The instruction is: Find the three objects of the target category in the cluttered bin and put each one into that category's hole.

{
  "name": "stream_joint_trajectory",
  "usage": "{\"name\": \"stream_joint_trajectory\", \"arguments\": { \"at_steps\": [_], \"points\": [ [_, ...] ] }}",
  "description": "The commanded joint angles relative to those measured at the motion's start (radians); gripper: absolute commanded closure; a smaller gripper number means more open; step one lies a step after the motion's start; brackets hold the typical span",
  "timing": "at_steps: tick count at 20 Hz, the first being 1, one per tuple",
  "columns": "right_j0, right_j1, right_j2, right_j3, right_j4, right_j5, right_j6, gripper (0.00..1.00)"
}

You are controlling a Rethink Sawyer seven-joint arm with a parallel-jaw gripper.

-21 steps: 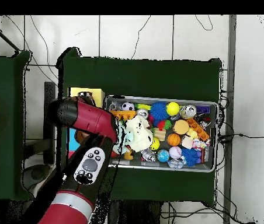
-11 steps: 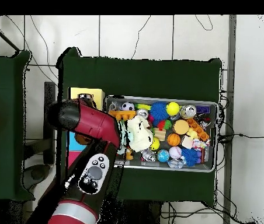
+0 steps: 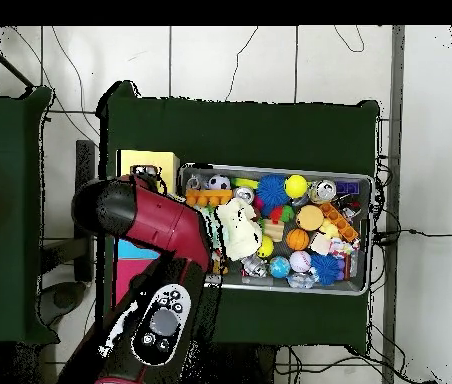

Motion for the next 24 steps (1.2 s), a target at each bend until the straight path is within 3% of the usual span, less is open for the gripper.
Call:
{"name": "stream_joint_trajectory", "arguments": {
  "at_steps": [1, 11, 17, 24],
  "points": [
    [-0.035, -0.011, 0.076, 0.118, -0.066, 0.066, 0.035, 1.00],
    [-0.050, -0.025, 0.089, 0.132, -0.095, 0.055, 0.041, 1.00],
    [-0.002, -0.018, 0.004, 0.087, -0.151, 0.103, 0.072, 1.00],
    [0.016, -0.038, -0.031, 0.087, -0.176, 0.088, 0.085, 1.00]
  ]
}}
